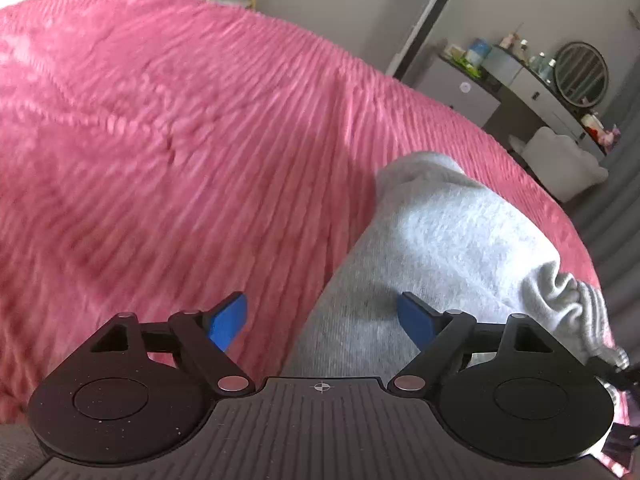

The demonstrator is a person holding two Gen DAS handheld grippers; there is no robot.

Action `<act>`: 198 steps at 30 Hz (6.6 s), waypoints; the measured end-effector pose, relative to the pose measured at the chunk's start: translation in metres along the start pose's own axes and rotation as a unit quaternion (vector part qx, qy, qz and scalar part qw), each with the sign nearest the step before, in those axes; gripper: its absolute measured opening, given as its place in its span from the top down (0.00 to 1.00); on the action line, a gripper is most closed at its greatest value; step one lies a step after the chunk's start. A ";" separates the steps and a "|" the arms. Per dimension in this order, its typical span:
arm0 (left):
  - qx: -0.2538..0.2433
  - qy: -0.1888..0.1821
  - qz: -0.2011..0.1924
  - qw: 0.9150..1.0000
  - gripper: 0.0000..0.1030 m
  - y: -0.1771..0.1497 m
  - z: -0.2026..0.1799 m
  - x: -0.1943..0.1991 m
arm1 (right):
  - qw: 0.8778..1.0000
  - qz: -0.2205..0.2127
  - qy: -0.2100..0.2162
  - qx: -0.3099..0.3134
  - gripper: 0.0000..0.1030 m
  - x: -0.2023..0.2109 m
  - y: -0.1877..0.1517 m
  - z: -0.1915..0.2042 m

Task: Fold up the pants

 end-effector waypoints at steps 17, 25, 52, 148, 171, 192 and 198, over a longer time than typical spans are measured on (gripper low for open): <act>0.010 -0.003 0.003 1.000 0.15 -0.014 -0.003 0.011 | 0.999 -0.019 -0.037 -0.027 0.29 0.035 -0.011 -0.026; -0.036 0.010 0.003 0.999 0.15 -0.018 -0.017 0.008 | 0.971 -0.155 -0.062 0.173 0.07 0.077 -0.005 0.043; -0.065 -0.027 0.046 0.996 0.14 0.026 -0.029 0.009 | 0.979 -0.048 -0.134 0.146 0.37 0.010 -0.011 -0.008; -0.078 -0.220 0.159 0.959 0.00 0.009 -0.052 -0.065 | 0.953 0.228 0.179 0.083 0.05 -0.040 0.055 -0.060; -0.161 -0.169 0.124 0.964 0.58 -0.001 -0.088 -0.051 | 0.981 0.159 0.032 0.108 0.34 -0.049 0.030 -0.011; -0.180 -0.193 -0.001 0.964 0.71 0.114 -0.141 -0.001 | 0.974 0.064 0.110 0.189 0.44 -0.032 0.104 0.128; -0.171 -0.149 -0.032 0.973 0.55 0.147 -0.136 -0.037 | 0.976 0.022 0.108 0.188 0.43 -0.081 0.150 0.146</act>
Point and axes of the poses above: each gripper's, at about its wrist camera, not at the fingertips, and x roughly against the way its jaws point, z to its left, y to its top, the point moved 8 cm from there along -x, roughly the way its jaws point, and after that the axes turned 10 degrees about z, right-handed, at the moved point
